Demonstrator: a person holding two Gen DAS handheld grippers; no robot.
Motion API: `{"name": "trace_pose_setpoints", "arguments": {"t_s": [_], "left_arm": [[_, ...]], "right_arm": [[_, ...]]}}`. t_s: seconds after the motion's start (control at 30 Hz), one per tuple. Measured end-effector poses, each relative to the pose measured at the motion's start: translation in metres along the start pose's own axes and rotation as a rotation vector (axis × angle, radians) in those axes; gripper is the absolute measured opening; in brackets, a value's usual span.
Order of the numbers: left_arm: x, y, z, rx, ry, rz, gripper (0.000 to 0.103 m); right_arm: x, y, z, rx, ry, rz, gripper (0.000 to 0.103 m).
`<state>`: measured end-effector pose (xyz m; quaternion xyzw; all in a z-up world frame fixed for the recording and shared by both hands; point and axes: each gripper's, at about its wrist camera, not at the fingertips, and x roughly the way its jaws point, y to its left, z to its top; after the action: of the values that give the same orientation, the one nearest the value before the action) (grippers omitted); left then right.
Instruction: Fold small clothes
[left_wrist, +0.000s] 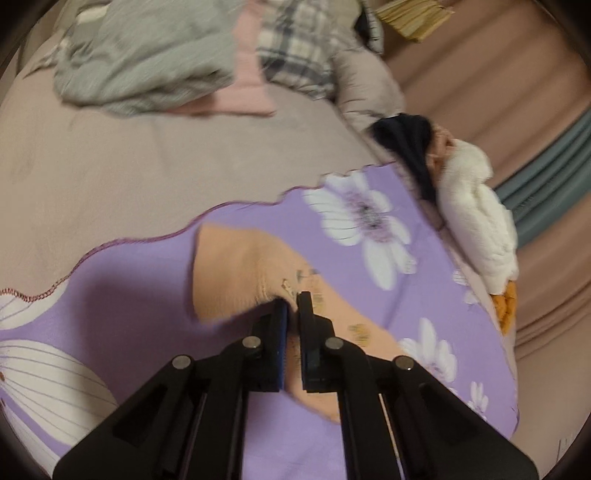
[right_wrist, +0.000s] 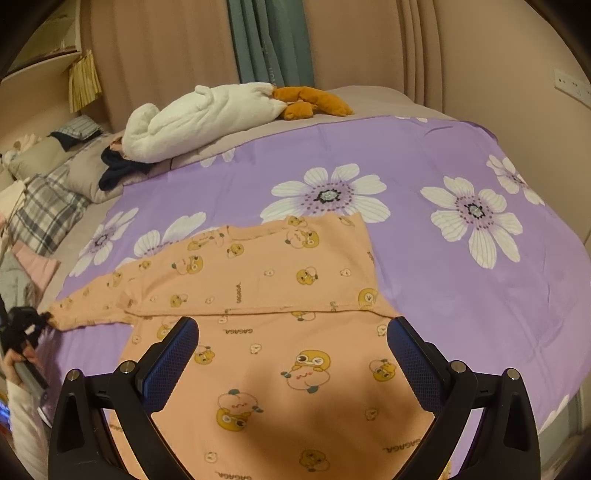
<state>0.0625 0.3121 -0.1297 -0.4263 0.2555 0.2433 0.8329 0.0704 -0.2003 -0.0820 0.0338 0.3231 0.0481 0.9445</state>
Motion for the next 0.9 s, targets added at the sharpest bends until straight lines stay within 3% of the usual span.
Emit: {"name": "trace_pose_setpoints", "arguments": {"t_s": [0.3,0.5,0.67,0.9], "left_arm": [[-0.028,-0.089,-0.018,0.233,-0.001,-0.188,0.005],[-0.026,-0.144,-0.055,0.411,0.073,-0.268,0.005],[-0.012,-0.176,-0.1,0.559,0.163,-0.295,0.005],[0.02,-0.187,-0.159,0.686,0.308,-0.269,0.006]], "right_arm": [[-0.003,-0.008,0.002,0.021,-0.017,0.002,0.101],[-0.008,-0.011,0.003,0.028,-0.038,0.003,0.101],[-0.008,-0.015,0.002,0.044,-0.04,0.007,0.101],[-0.009,-0.024,-0.002,0.069,-0.038,0.002,0.101]]}}
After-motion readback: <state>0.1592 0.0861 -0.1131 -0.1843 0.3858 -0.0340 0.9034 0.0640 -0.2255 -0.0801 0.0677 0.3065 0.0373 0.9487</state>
